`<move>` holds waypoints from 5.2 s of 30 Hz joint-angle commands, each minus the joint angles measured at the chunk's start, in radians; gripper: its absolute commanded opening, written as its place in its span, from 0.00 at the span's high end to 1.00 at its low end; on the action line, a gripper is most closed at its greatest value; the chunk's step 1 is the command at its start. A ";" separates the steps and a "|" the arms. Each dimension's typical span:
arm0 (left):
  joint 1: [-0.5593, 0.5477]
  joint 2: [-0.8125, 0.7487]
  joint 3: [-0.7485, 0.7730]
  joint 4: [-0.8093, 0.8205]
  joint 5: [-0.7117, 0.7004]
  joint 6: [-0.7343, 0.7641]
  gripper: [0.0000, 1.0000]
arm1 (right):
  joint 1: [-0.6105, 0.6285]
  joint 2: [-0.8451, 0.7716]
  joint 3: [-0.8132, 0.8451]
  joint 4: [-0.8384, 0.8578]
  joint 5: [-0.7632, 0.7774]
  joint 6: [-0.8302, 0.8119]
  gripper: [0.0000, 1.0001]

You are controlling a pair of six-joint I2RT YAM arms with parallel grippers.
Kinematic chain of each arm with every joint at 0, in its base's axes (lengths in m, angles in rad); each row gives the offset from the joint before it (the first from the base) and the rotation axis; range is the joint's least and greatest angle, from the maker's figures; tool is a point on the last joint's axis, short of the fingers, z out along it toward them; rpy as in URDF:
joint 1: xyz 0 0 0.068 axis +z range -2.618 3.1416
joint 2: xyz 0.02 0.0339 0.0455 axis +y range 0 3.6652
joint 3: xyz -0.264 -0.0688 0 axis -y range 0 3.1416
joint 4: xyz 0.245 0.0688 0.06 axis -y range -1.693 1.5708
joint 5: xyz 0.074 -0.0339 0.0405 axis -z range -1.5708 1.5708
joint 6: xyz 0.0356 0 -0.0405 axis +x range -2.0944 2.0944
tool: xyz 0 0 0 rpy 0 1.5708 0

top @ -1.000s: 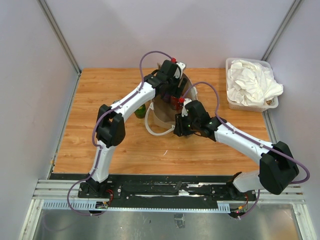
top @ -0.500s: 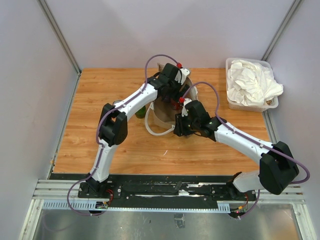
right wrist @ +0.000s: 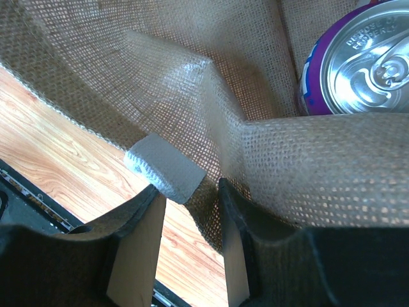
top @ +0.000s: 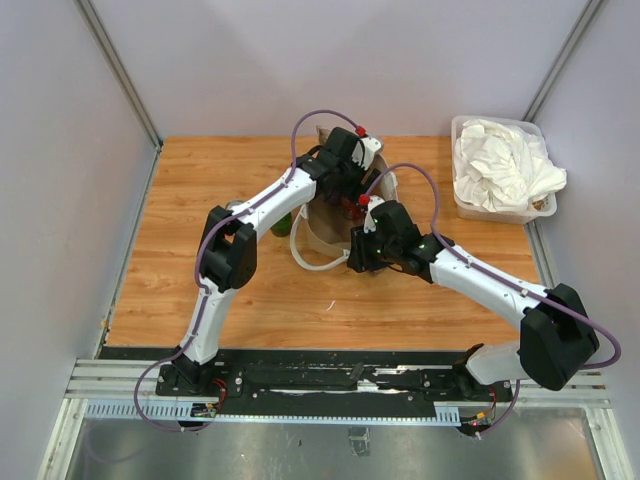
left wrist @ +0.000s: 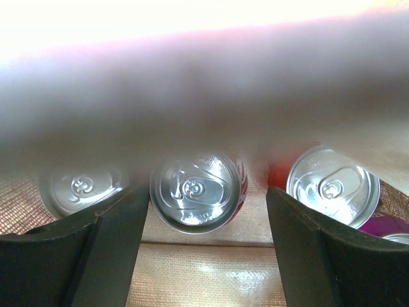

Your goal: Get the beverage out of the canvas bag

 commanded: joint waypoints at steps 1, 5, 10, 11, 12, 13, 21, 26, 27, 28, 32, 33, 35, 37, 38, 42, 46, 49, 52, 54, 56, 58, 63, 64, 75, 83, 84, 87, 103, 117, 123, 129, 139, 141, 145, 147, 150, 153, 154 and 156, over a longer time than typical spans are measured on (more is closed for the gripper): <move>-0.003 0.020 -0.036 -0.010 0.038 0.001 0.23 | 0.021 -0.004 -0.034 -0.102 0.005 0.018 0.60; -0.003 0.029 -0.048 -0.012 0.032 0.003 0.25 | 0.021 -0.005 -0.032 -0.099 0.005 0.017 0.60; -0.003 0.052 -0.038 -0.027 0.010 0.008 0.25 | 0.022 0.000 -0.032 -0.098 -0.002 0.014 0.60; -0.003 0.059 -0.032 -0.033 0.002 0.010 0.25 | 0.021 0.001 -0.032 -0.099 -0.001 0.014 0.60; -0.003 0.068 -0.026 -0.041 -0.004 0.013 0.25 | 0.021 0.001 -0.033 -0.099 -0.003 0.014 0.60; -0.003 0.077 -0.016 -0.049 -0.010 0.018 0.25 | 0.022 0.001 -0.032 -0.100 -0.004 0.014 0.60; -0.003 0.128 -0.014 -0.071 -0.035 0.016 0.26 | 0.022 0.005 -0.031 -0.101 -0.006 0.012 0.60; -0.003 0.135 -0.014 -0.068 -0.027 0.012 0.40 | 0.021 0.004 -0.034 -0.103 -0.003 0.011 0.60; -0.004 0.135 -0.014 -0.067 -0.024 0.012 0.44 | 0.022 0.003 -0.036 -0.102 -0.002 0.010 0.60; -0.003 0.134 -0.014 -0.068 -0.021 0.012 0.50 | 0.021 0.003 -0.037 -0.102 0.000 0.010 0.60; -0.003 0.126 -0.012 -0.066 -0.004 0.009 0.87 | 0.022 0.003 -0.038 -0.101 -0.002 0.010 0.60; -0.003 0.123 -0.013 -0.065 0.001 0.009 0.95 | 0.022 0.002 -0.039 -0.099 0.000 0.010 0.60; -0.003 0.116 -0.017 -0.064 0.006 0.011 0.99 | 0.022 0.000 -0.038 -0.099 0.000 0.010 0.60; -0.003 0.113 -0.011 -0.068 0.007 0.010 1.00 | 0.022 -0.002 -0.039 -0.099 0.000 0.010 0.60; -0.003 0.108 -0.010 -0.067 0.006 0.009 1.00 | 0.021 -0.003 -0.038 -0.098 0.001 0.010 0.60; -0.003 0.051 -0.023 -0.033 0.004 -0.001 0.99 | 0.022 -0.007 -0.038 -0.095 0.006 0.008 0.60; -0.003 -0.022 -0.003 -0.004 -0.017 -0.006 1.00 | 0.023 -0.010 -0.041 -0.088 0.006 0.009 0.60; -0.003 -0.054 0.045 -0.016 -0.015 -0.006 1.00 | 0.021 -0.015 -0.043 -0.085 0.005 0.010 0.60; -0.003 -0.083 0.083 -0.040 -0.003 -0.014 0.99 | 0.022 -0.020 -0.043 -0.081 0.006 0.009 0.59; -0.004 -0.105 0.096 -0.050 0.002 -0.024 1.00 | 0.022 -0.024 -0.045 -0.078 0.006 0.009 0.59; -0.003 -0.128 0.108 -0.064 0.011 -0.035 1.00 | 0.021 -0.026 -0.048 -0.074 0.007 0.008 0.59; -0.003 -0.152 0.120 -0.075 0.021 -0.050 1.00 | 0.022 -0.027 -0.053 -0.068 0.008 0.010 0.59; -0.003 -0.219 0.156 -0.107 0.017 -0.071 0.99 | 0.022 -0.027 -0.055 -0.057 0.005 0.011 0.59; -0.003 -0.233 0.165 -0.114 0.014 -0.076 1.00 | 0.021 -0.028 -0.055 -0.054 0.006 0.011 0.59; -0.003 -0.393 0.251 -0.206 -0.099 -0.096 1.00 | 0.022 -0.023 -0.058 -0.019 0.000 0.010 0.59; -0.003 -0.583 0.100 -0.256 -0.282 -0.087 0.99 | 0.022 -0.023 -0.052 -0.021 0.000 0.001 0.59; -0.003 -0.619 0.036 -0.248 -0.311 -0.088 1.00 | 0.021 -0.023 -0.052 -0.020 0.000 0.001 0.59; -0.001 -0.749 -0.132 -0.213 -0.421 -0.095 1.00 | 0.021 -0.022 -0.052 -0.016 -0.001 0.002 0.59; 0.144 -1.092 -0.856 0.028 -0.403 -0.245 0.99 | 0.022 -0.010 -0.058 -0.015 -0.004 0.008 0.59; 0.145 -1.079 -1.177 0.365 -0.401 -0.309 1.00 | 0.021 -0.032 -0.066 -0.021 0.014 0.011 0.59; 0.154 -0.998 -1.217 0.436 -0.384 -0.318 0.99 | 0.023 -0.038 -0.063 -0.027 0.019 0.011 0.59; 0.158 -0.948 -1.231 0.439 -0.378 -0.339 0.96 | 0.022 -0.041 -0.061 -0.033 0.023 0.008 0.59; 0.158 -0.940 -1.258 0.426 -0.394 -0.347 0.46 | 0.022 -0.037 -0.067 -0.020 0.013 0.011 0.59; 0.158 -0.942 -1.257 0.423 -0.400 -0.347 0.33 | 0.022 -0.037 -0.069 -0.020 0.013 0.011 0.59; 0.158 -0.938 -1.237 0.404 -0.412 -0.341 0.22 | 0.021 -0.037 -0.069 -0.020 0.013 0.010 0.59; 0.157 -0.934 -1.227 0.399 -0.416 -0.338 0.18 | 0.021 -0.037 -0.069 -0.020 0.011 0.009 0.59; 0.158 -0.932 -1.208 0.386 -0.418 -0.332 0.14 | 0.021 -0.036 -0.068 -0.018 0.009 0.010 0.59; 0.158 -0.943 -1.158 0.345 -0.417 -0.327 0.14 | 0.023 -0.039 -0.066 -0.020 0.010 0.008 0.59; 0.157 -0.959 -1.128 0.337 -0.412 -0.321 0.14 | 0.022 -0.040 -0.063 -0.022 0.010 0.007 0.59; 0.157 -0.983 -1.075 0.334 -0.401 -0.302 0.15 | 0.022 -0.041 -0.063 -0.025 0.012 0.004 0.59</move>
